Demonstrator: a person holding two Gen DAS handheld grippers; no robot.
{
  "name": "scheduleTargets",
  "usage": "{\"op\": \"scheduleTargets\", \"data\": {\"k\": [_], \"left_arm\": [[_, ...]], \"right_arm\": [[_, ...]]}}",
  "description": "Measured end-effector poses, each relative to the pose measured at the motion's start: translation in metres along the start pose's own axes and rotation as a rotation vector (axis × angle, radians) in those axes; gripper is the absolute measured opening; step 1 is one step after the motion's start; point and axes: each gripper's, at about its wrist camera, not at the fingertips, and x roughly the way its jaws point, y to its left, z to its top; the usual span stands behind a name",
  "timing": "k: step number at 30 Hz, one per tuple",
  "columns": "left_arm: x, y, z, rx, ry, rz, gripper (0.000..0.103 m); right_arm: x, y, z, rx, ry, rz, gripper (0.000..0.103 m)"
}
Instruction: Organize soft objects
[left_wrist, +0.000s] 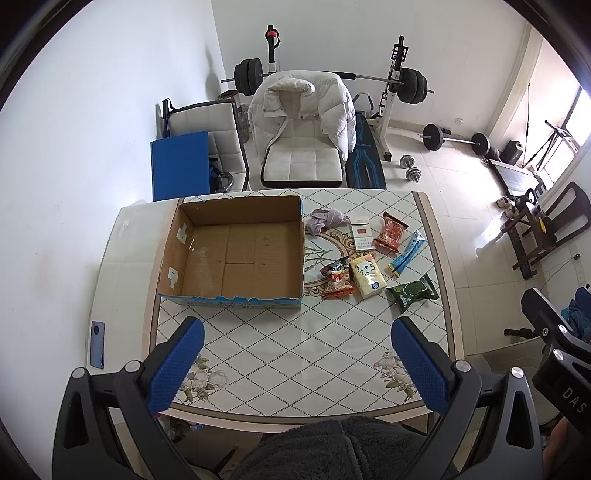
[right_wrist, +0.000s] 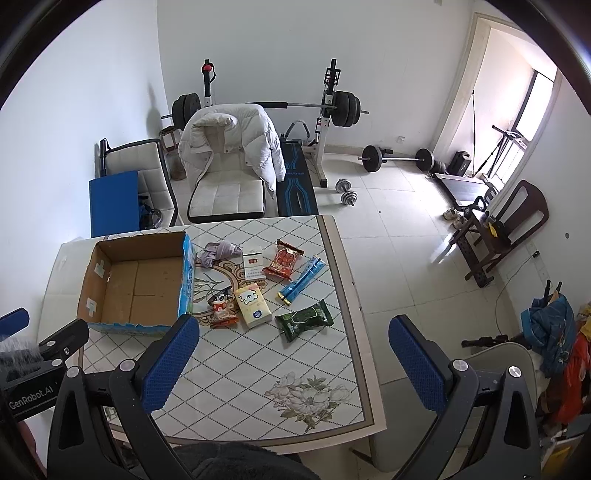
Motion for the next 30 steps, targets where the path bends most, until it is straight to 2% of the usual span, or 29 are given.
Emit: {"op": "scheduleTargets", "data": {"k": [30], "left_arm": [[-0.0088,-0.0043,-0.0007,-0.002,-0.014,-0.001,0.103]], "right_arm": [[-0.002,-0.002,0.004,0.001,-0.009,0.008,0.103]]}}
